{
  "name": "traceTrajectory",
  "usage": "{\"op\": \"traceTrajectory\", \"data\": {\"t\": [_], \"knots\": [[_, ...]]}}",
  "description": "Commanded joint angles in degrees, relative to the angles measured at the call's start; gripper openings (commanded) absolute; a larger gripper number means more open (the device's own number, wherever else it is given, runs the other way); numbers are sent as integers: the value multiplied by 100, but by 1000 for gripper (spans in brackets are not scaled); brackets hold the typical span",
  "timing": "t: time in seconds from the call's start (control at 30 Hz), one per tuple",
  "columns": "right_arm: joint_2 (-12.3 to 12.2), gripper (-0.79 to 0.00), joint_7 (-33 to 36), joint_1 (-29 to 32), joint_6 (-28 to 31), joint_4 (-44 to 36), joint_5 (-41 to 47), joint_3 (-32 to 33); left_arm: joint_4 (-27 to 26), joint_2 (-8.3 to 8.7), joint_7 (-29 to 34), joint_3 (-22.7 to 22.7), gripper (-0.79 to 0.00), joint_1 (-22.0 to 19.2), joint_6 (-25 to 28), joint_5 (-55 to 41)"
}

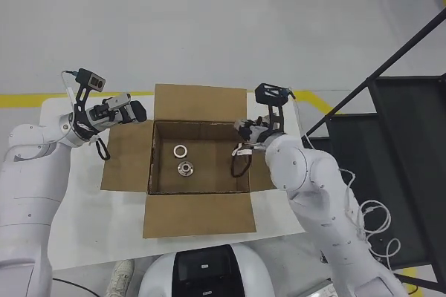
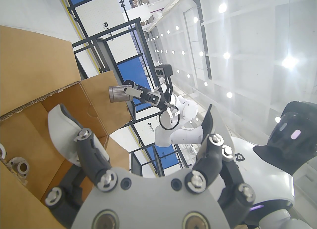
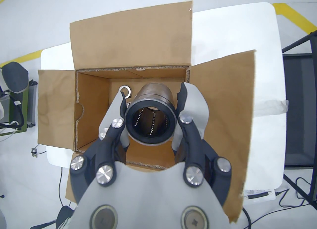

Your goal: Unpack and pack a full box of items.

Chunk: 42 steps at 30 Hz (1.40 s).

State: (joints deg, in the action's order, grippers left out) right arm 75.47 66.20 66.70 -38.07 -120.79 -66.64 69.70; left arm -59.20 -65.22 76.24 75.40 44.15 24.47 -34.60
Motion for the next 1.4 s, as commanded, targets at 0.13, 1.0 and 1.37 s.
{"op": "traceTrajectory", "data": {"t": [0.13,1.0,1.37], "knots": [[-7,-785,133,313,132,-513,120,963,0,0,0,0,0,0,0,0],[95,-785,97,1654,96,596,785,2642,0,0,0,0,0,0,0,0],[151,-785,-343,1857,-344,1519,825,2304,0,0,0,0,0,0,0,0]]}}
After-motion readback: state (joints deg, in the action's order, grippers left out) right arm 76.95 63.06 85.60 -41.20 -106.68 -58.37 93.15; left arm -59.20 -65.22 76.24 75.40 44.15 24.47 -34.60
